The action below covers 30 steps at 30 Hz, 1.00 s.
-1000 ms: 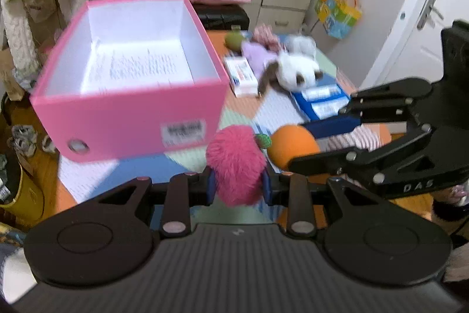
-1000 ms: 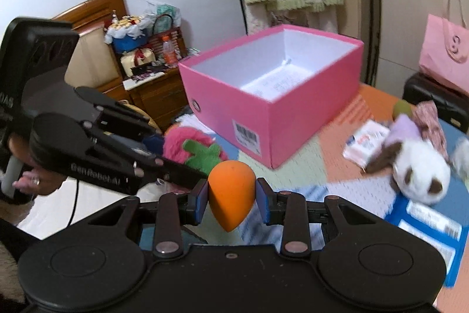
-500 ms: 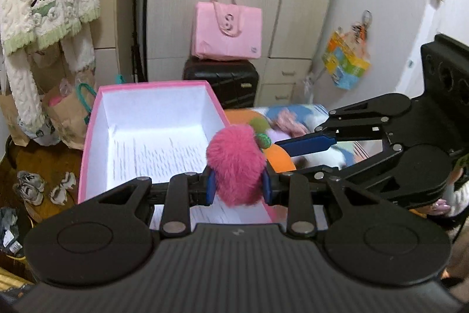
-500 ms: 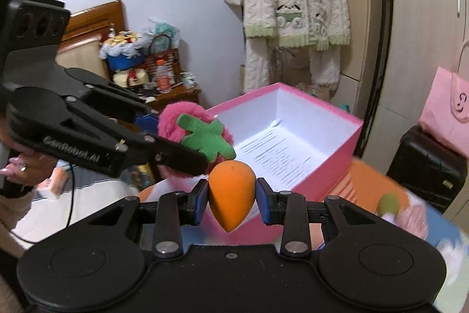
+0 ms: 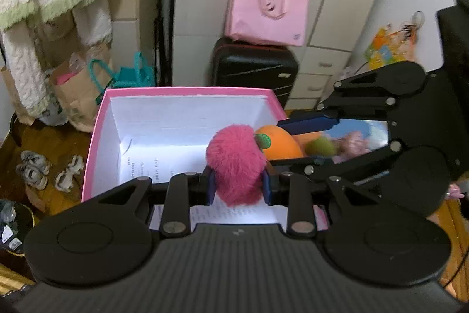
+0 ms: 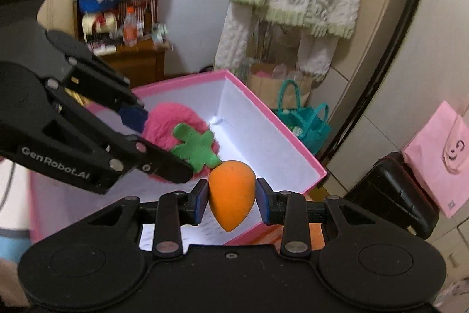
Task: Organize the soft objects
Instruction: 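Carry the strawberry plush and orange sponge with both tools over the pink box, then open both tools to drop the strawberry and sponge into the box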
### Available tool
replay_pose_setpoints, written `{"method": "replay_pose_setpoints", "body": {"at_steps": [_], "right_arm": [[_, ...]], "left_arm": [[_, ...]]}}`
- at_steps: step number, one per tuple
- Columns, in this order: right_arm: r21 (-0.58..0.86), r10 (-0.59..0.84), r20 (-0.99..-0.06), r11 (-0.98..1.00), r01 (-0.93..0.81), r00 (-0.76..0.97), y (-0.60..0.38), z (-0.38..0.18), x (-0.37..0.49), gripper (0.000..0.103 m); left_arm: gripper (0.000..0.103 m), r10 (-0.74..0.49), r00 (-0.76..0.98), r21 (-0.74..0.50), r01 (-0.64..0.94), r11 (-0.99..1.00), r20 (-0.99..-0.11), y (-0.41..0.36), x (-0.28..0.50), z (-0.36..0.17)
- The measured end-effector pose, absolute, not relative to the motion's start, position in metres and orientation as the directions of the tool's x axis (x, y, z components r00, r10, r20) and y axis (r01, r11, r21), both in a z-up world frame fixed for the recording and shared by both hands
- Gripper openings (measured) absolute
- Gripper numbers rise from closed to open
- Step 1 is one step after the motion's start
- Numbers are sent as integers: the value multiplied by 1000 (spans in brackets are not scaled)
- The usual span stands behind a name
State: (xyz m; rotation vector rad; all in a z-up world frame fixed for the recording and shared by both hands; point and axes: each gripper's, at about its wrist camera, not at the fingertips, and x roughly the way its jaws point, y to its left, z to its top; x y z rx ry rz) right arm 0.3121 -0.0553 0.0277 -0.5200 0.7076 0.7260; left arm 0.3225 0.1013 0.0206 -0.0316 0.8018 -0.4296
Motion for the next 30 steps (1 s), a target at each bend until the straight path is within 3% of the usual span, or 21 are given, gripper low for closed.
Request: {"method": "replay_pose_setpoints", "body": {"at_steps": [6,19,26,30], "right_arm": [[-261,349,-789,555,-790,505,-34,5,345,39],[-288,267,-856,466,-836,444,-12,-30,378,40],[-316,242,-862,433,-844,446,-8,-38,382,43],[-308,260,-854,447,-840,451,-10,-36,381,51]], "left_arm": [[28,-376,556,-259,279,925,-742,106,366,-8],[28,-368,511,-322,181,929,-777,110,405,-45],[32,-393,498,-368,153,917,-773,110,415,-50],[34,-366,497,-335,154,929,-786,108,413,-50]]}}
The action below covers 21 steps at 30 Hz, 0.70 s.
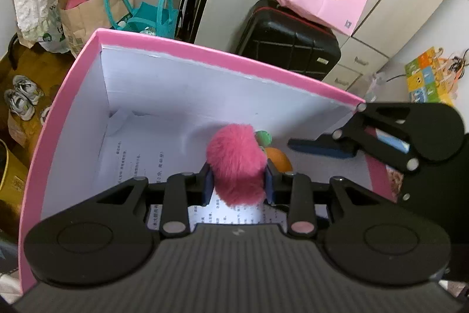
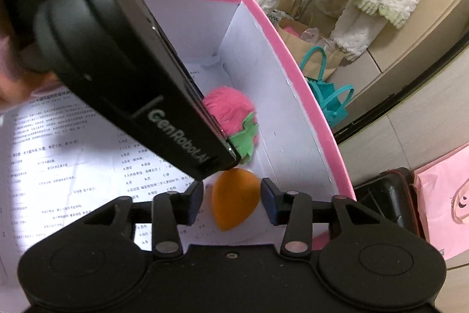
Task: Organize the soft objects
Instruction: 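Open both tools to drop the strawberry and sponge into the box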
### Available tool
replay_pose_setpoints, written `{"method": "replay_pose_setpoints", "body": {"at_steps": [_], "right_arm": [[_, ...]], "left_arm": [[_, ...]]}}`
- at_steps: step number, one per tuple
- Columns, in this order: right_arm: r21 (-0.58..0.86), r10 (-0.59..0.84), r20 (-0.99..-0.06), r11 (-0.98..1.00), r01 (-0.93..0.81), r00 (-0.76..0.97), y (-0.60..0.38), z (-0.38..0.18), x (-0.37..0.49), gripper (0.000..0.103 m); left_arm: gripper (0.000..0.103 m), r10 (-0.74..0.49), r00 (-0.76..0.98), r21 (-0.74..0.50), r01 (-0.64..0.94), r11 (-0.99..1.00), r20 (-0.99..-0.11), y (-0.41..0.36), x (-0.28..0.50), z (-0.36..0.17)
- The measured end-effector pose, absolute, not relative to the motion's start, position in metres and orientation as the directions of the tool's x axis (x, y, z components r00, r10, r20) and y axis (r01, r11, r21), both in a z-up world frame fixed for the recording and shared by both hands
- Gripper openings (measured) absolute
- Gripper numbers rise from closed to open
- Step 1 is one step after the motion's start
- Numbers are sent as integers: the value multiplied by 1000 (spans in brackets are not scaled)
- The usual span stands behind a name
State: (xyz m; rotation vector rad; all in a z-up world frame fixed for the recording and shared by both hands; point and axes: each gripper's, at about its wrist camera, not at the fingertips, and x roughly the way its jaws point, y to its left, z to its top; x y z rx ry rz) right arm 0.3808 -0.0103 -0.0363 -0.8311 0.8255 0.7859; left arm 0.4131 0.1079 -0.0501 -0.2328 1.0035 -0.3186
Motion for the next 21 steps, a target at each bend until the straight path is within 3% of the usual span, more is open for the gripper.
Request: {"method": "replay_pose_setpoints", "body": {"at_steps": [4,5,12,21], "right_arm": [[-307,283,-830,488,-817,481,-15,-26,376,51],[-291,299,-824,506,-812,482,-19,-21,374,51],[-119,429,-767,635,-763,477,-53,13,350,52],[39,493,-724,728,-684,483,-89,29,303,52]], "left_arm": [[64,-323,540,-281,161,946,-777,108,400,-36],[67,-316,555,-277,156,948,-769,109,397,-31],[70,-294,599,-208,210,955,-745,116,356,9],[70,-247,624,-55,310,949,-742,115,269,57]]}}
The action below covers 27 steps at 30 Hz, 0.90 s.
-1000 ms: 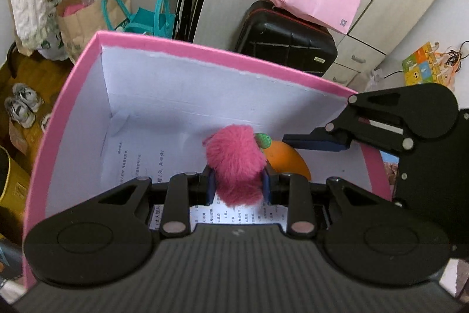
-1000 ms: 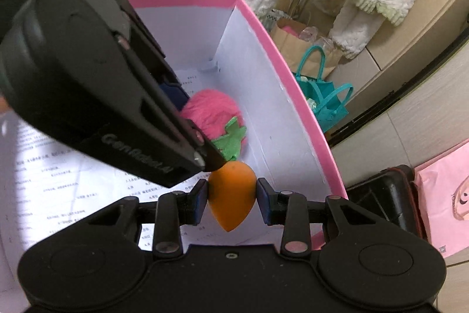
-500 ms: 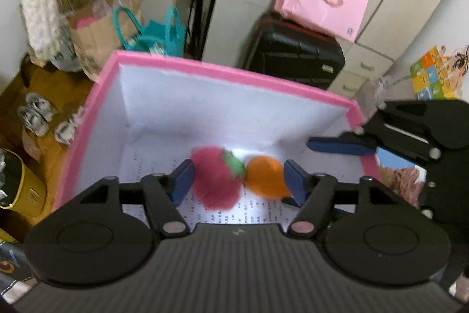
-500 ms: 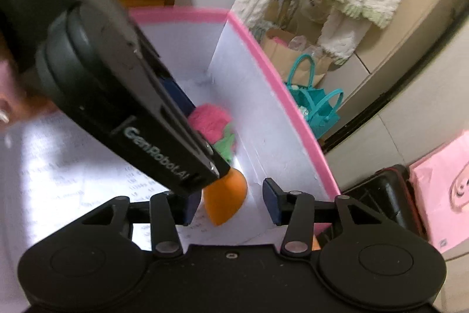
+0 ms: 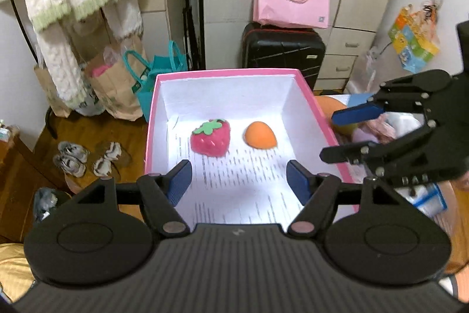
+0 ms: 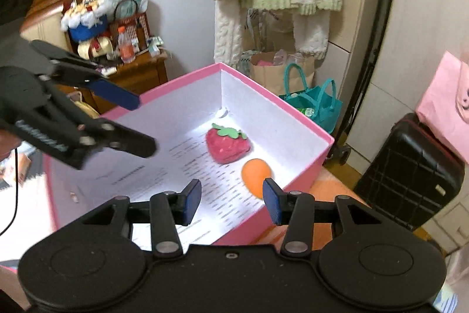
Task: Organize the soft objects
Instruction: 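Open both tools to drop the strawberry and sponge into the box, then move both tools to the white-and-brown plush and grasp it with the left tool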
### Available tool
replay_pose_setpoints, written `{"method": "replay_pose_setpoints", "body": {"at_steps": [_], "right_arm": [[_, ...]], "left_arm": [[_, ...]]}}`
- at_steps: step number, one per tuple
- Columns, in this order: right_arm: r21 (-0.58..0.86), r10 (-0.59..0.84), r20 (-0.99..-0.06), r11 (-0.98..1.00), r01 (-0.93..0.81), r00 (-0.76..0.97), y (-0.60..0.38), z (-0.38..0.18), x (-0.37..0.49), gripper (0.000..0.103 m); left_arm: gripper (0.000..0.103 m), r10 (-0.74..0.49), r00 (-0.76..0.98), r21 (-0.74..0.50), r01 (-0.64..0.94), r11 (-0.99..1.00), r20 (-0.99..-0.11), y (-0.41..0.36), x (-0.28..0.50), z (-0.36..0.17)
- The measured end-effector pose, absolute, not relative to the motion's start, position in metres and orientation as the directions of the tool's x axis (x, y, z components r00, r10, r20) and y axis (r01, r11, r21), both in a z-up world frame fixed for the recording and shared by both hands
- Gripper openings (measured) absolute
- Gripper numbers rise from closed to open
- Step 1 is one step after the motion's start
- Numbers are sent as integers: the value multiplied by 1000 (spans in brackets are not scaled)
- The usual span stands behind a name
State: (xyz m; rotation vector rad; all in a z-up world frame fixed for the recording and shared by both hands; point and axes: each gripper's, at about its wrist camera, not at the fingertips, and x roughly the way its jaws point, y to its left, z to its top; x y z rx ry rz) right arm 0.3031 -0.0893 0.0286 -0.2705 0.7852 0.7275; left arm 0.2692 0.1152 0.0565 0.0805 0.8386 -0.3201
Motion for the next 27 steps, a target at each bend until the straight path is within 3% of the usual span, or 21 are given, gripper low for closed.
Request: {"method": "replay_pose_setpoints", "body": {"at_steps": [6,11,14,18,21,27], "right_arm": [[43,518,-693,724,-689,502,-97,49,258,52],[30,527,-671,722,-691,522,-108,68,222,53],[34,531,-660,729,-684,532,-117,77,203,65],[25,514,-660,744,-668,548,-128,84,177,67],[18,504,-656,755,-656,562,-137,88,159,77],[31,503,-649,767,-641,571,-158,93,125,81]], "left_arm": [[71,-299,641,-64,363,930,-707,116,216,86],[78,-353,640,-79,416,906,-682,110,176,100],[80,-363,635,-69,438,896,-682,104,153,103],[82,-360,627,-53,452,890,-691,96,127,103],[88,-365,624,-54,459,887,-691,91,109,100],[95,-375,610,-53,478,877,-698,78,82,93]]}}
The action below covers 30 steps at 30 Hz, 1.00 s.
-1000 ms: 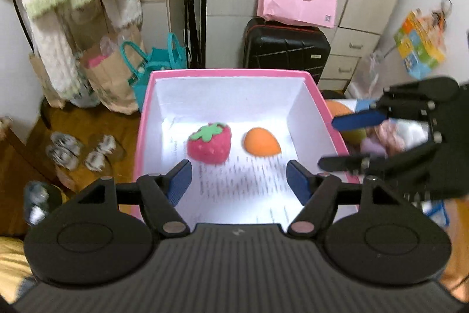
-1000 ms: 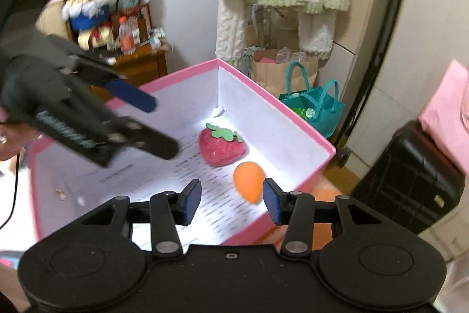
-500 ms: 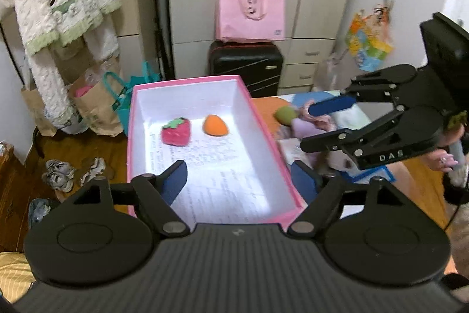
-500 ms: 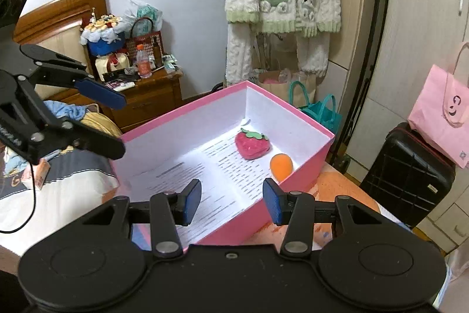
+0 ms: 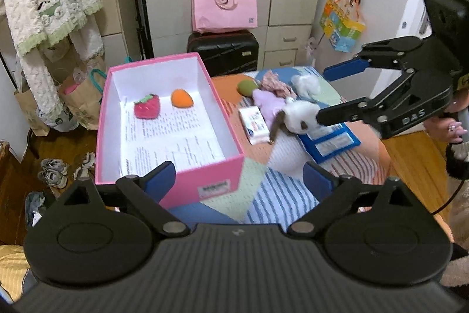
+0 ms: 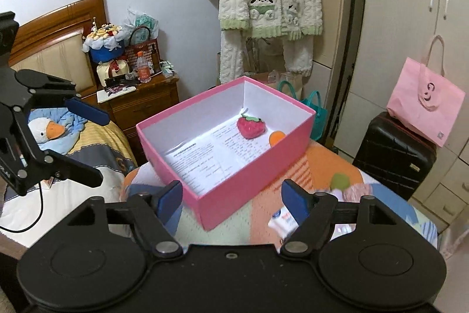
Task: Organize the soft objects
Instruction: 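Move both tools to the white-and-brown plush and grasp it with the left tool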
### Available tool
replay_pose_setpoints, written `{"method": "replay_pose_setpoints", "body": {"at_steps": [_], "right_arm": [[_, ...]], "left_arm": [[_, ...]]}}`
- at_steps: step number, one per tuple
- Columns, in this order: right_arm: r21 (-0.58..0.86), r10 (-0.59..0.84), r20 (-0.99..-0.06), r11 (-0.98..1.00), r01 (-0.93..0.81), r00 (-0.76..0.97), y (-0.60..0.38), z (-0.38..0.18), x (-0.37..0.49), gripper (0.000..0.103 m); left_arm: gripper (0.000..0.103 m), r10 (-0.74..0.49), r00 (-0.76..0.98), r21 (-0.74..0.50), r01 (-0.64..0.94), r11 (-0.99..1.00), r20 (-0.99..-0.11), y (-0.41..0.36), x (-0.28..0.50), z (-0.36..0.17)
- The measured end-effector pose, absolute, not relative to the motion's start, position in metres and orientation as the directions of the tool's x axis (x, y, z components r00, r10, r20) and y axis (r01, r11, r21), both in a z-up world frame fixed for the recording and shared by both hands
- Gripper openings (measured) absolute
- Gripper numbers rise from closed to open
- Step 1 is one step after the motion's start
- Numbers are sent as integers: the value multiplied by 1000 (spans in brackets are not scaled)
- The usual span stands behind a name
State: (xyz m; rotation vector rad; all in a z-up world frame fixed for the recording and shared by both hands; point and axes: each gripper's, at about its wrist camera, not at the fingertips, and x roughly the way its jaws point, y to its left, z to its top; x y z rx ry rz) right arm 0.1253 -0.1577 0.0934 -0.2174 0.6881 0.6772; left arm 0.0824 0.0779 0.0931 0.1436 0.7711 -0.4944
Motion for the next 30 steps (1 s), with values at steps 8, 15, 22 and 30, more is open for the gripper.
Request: {"method": "replay_pose_setpoints", "body": {"at_steps": [8,15,22,30], "right_arm": [[16,484,-651,778,-628,585,-185,84,82,83],[9,474,-636,794,-608,609,-205,69,56,83],[-27,432,-614,825,-565,660,-222,38,48,83],[-59,395,-570,855,-515,721,-241,-3,62,83]], "left_arm": [[96,-364,539,-21,539,842,-760,53,66,68],[96,-421,495,-90,561,823,-760,40,59,53],[96,-468,483,-100,609,787,-740,13,66,41],[96,-540,475,-102,678,728,-695,-30,82,27]]}}
